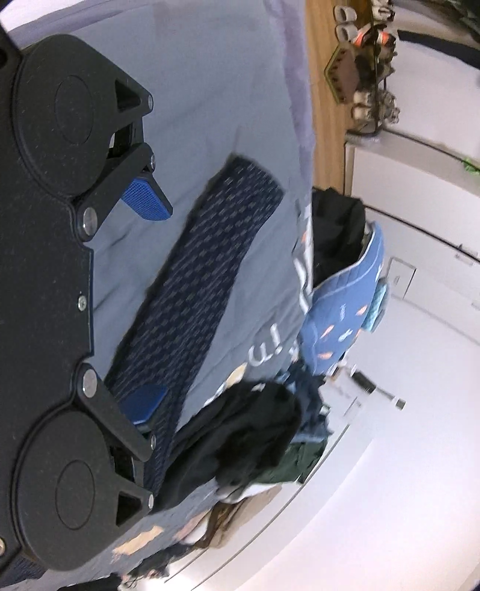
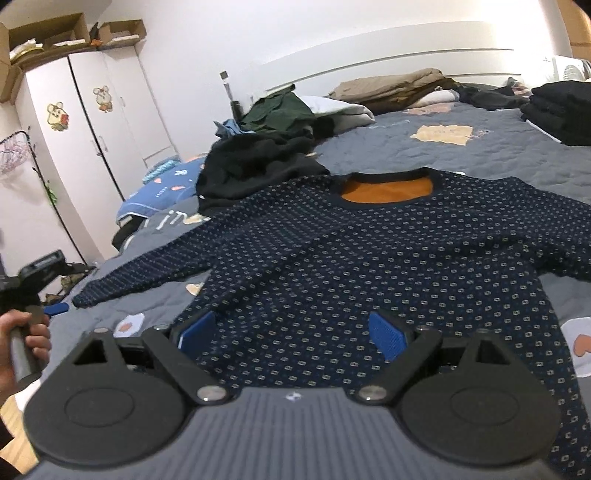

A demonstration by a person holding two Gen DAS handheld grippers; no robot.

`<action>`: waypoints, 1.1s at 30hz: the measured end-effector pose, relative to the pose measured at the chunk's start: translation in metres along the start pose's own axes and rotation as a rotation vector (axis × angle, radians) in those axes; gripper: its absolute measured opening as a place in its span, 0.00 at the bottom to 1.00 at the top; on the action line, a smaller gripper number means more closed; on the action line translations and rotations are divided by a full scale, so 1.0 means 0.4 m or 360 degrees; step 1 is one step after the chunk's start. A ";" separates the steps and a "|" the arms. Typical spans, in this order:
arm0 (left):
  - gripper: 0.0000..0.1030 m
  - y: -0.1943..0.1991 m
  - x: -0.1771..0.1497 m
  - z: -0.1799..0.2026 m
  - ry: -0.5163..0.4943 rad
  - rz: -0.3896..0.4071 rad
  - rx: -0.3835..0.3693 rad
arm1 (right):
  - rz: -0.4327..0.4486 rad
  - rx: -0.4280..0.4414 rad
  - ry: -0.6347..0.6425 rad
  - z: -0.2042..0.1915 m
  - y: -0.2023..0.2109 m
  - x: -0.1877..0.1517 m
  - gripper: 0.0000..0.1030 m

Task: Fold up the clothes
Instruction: 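Grasp the cuff of the other sleeve with the left gripper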

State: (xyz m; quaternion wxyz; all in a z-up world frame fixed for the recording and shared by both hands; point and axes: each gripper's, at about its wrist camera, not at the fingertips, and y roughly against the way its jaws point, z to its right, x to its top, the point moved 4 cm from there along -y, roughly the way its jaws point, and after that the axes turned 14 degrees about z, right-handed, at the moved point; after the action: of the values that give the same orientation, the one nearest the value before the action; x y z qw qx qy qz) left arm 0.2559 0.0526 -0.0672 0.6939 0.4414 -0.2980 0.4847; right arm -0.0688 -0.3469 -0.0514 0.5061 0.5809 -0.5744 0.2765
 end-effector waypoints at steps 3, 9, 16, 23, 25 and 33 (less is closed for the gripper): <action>0.92 -0.032 0.013 -0.053 0.0087 -0.0015 0.0072 | 0.0017 0.0057 -0.0001 -0.020 -0.001 0.003 0.88; 0.92 -0.055 0.022 -0.109 0.0145 -0.0039 0.0145 | -0.0037 0.0120 -0.0023 -0.070 -0.067 0.013 0.88; 0.92 -0.073 0.040 -0.153 0.0187 -0.0045 0.0163 | -0.0074 0.0262 0.0118 -0.223 -0.155 0.031 0.88; 0.89 -0.114 0.044 -0.202 0.0332 -0.0084 0.0173 | -0.0088 0.0424 0.0163 -0.391 -0.232 0.040 0.88; 0.86 -0.134 0.039 -0.218 0.0397 -0.0100 0.0180 | -0.0099 0.0457 0.0170 -0.425 -0.246 0.037 0.88; 0.77 -0.188 0.022 -0.277 0.0592 -0.0066 0.0229 | -0.0140 0.0486 0.0176 -0.469 -0.263 0.006 0.88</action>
State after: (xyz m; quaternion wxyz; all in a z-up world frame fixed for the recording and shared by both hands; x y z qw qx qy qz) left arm 0.3278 0.1457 -0.1322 0.7135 0.3986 -0.1202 0.5635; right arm 0.0801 -0.1959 -0.0150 0.4543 0.6596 -0.4710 0.3697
